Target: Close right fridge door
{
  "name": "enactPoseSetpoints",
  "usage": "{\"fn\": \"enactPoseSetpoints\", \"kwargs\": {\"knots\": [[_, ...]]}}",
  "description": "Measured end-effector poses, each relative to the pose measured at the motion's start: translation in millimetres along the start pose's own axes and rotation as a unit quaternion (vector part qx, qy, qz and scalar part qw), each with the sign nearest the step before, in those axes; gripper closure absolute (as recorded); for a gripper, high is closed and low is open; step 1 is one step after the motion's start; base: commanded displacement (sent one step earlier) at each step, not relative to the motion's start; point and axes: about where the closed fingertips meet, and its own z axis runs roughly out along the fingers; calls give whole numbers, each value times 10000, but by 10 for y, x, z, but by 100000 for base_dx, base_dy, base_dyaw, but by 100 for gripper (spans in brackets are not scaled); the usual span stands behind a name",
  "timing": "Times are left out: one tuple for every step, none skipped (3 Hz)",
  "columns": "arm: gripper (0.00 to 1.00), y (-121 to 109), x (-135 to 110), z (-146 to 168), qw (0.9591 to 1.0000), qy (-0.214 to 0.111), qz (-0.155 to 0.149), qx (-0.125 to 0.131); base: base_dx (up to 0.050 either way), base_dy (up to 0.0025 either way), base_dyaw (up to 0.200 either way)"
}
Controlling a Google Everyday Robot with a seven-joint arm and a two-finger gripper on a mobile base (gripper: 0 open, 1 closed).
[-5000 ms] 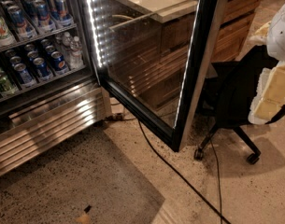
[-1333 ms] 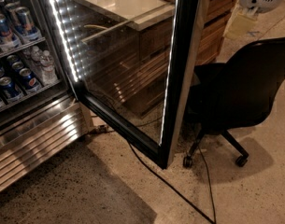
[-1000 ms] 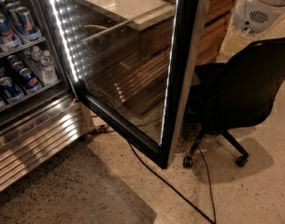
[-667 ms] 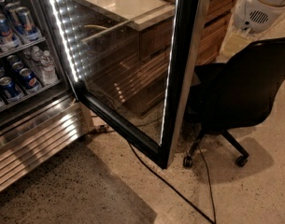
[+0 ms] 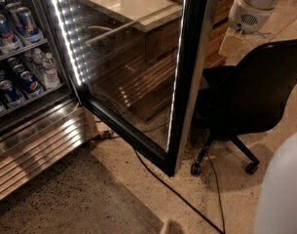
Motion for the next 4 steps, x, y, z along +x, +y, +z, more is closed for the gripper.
{"fn": "enactPoseSetpoints", "kwargs": {"knots": [[100, 0, 0, 0, 10000, 0, 0, 0, 0, 0, 19002], [100, 0, 0, 0, 10000, 0, 0, 0, -2444, -228, 17464], [100, 0, 0, 0, 10000, 0, 0, 0, -2434, -222, 17468], [100, 0, 0, 0, 10000, 0, 0, 0, -2451, -188, 17173]]}}
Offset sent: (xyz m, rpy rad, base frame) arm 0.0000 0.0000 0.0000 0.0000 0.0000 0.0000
